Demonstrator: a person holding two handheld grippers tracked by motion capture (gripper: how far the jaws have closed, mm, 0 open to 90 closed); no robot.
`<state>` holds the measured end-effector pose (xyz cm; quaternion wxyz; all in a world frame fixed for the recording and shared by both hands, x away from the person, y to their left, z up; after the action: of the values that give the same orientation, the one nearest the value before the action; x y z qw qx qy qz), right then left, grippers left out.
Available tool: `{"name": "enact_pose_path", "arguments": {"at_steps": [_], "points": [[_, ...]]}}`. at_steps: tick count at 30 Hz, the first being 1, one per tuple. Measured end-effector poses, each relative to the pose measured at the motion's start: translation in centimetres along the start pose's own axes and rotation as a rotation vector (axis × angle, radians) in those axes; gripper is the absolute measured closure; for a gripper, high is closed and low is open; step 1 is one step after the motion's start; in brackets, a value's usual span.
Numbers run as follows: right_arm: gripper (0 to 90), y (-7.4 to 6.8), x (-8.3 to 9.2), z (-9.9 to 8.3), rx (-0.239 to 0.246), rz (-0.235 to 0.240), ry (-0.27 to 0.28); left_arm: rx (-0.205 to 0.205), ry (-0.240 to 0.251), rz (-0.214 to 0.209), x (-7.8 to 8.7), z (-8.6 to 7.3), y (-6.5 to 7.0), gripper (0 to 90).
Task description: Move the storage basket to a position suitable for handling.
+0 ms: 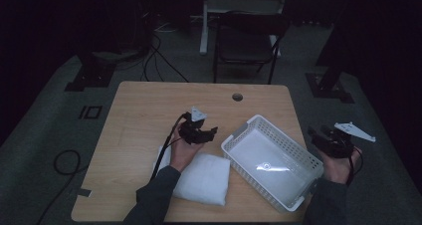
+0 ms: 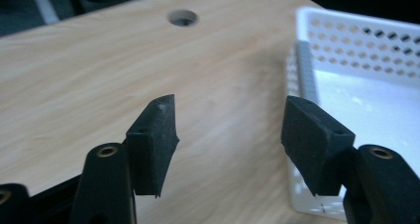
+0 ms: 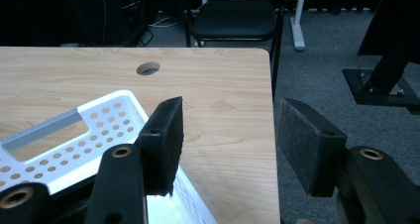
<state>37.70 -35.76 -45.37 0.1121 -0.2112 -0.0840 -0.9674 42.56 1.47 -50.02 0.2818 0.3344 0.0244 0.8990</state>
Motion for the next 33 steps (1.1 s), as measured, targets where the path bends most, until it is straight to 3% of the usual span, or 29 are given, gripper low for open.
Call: {"name": "enact_pose_path", "arguments": {"at_steps": [1,7,11,20,25,33], "points": [[43.6,0.0,0.0,0.0,-0.002,-0.001,0.001,-0.014,-0.029,-0.014,-0.9,-0.3,0.8,39.7],[43.6,0.2,0.1,0.0,-0.006,-0.004,0.004,-0.034,-0.105,-0.072,-3.0,-1.5,2.4,44.8],[43.6,0.3,0.1,-0.1,-0.009,-0.004,0.003,-0.031,-0.111,-0.111,-3.3,-1.4,3.0,48.1],[43.6,0.3,0.0,-0.1,-0.007,-0.010,0.004,-0.067,-0.161,-0.114,-4.5,-2.4,3.7,56.7],[44.0,0.6,0.2,-0.1,-0.018,-0.024,0.017,-0.073,-0.163,-0.139,-4.6,-2.4,4.2,76.9],[44.1,0.6,0.3,-0.1,-0.014,-0.028,0.022,-0.034,-0.137,-0.076,-4.9,-2.0,3.8,79.6]]}}
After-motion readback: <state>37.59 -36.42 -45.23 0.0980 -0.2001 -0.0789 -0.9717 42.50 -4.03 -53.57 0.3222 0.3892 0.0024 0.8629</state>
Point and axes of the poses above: each handheld gripper's, and its own axes: x roughly backward along the jaws, z roughly out of its top, y roughly to its right, the point moved 7 cm from there along -x, roughly forward along the jaws, and after that the axes turned 13 degrees about x, right-handed, at the moved point
